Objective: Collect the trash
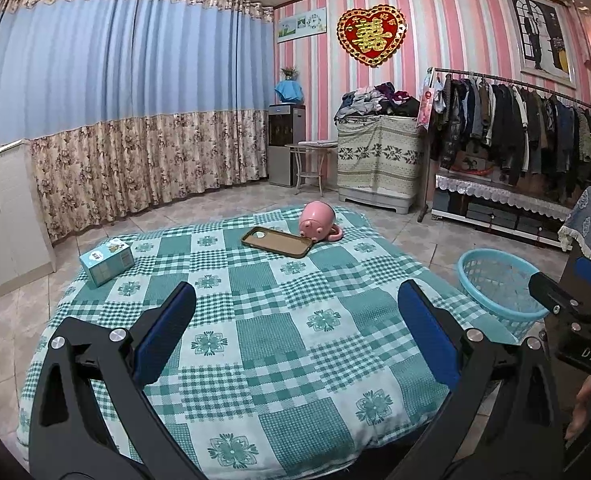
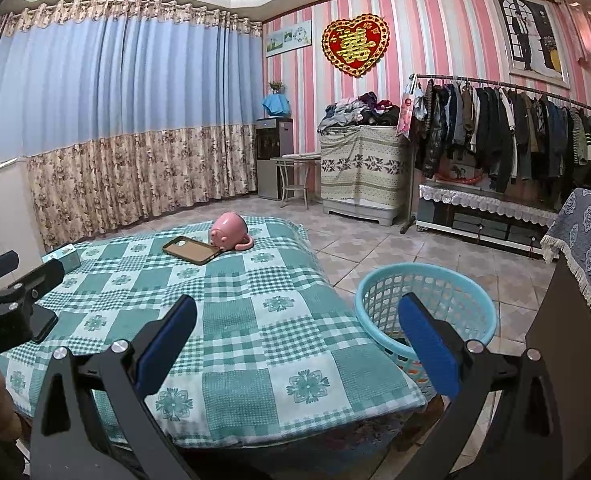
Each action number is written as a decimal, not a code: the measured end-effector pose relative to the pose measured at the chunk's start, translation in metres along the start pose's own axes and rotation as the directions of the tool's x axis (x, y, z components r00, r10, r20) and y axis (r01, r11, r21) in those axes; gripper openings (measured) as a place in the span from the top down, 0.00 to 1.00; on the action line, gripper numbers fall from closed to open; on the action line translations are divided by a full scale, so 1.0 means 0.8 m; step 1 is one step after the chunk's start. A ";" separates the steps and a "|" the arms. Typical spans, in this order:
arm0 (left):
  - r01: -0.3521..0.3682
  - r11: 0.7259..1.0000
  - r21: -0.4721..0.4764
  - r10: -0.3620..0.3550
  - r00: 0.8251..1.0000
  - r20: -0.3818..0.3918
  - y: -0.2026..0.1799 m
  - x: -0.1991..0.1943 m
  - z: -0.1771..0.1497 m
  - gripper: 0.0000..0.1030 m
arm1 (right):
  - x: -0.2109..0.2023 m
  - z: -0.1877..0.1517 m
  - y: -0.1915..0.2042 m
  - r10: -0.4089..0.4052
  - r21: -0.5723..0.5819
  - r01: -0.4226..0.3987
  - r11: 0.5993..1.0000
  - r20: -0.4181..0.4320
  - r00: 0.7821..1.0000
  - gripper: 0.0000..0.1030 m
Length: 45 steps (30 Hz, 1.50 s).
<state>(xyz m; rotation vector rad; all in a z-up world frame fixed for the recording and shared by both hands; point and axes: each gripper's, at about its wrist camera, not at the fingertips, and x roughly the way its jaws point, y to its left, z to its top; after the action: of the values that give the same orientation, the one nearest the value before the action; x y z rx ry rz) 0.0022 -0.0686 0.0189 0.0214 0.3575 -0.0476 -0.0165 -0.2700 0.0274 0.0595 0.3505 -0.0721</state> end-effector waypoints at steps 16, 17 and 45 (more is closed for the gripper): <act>-0.023 1.000 0.005 0.022 1.000 0.022 0.001 -0.001 0.003 0.05 | 0.006 0.003 -0.001 0.004 0.005 -0.004 1.000 0.008 1.000 0.04; -0.022 1.000 0.003 0.022 1.000 0.021 0.001 -0.001 0.003 0.05 | 0.005 0.003 -0.002 0.005 0.005 -0.005 1.000 0.007 1.000 0.04; -0.032 0.999 -0.007 0.033 0.999 0.030 0.005 -0.004 0.007 0.05 | 0.006 0.002 0.000 0.005 0.003 -0.005 1.000 0.015 1.000 0.04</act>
<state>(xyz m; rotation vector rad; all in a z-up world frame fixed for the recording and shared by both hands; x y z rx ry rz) 0.0012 -0.0644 0.0252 0.0201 0.3267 -0.0146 -0.0112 -0.2704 0.0273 0.0628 0.3357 -0.0680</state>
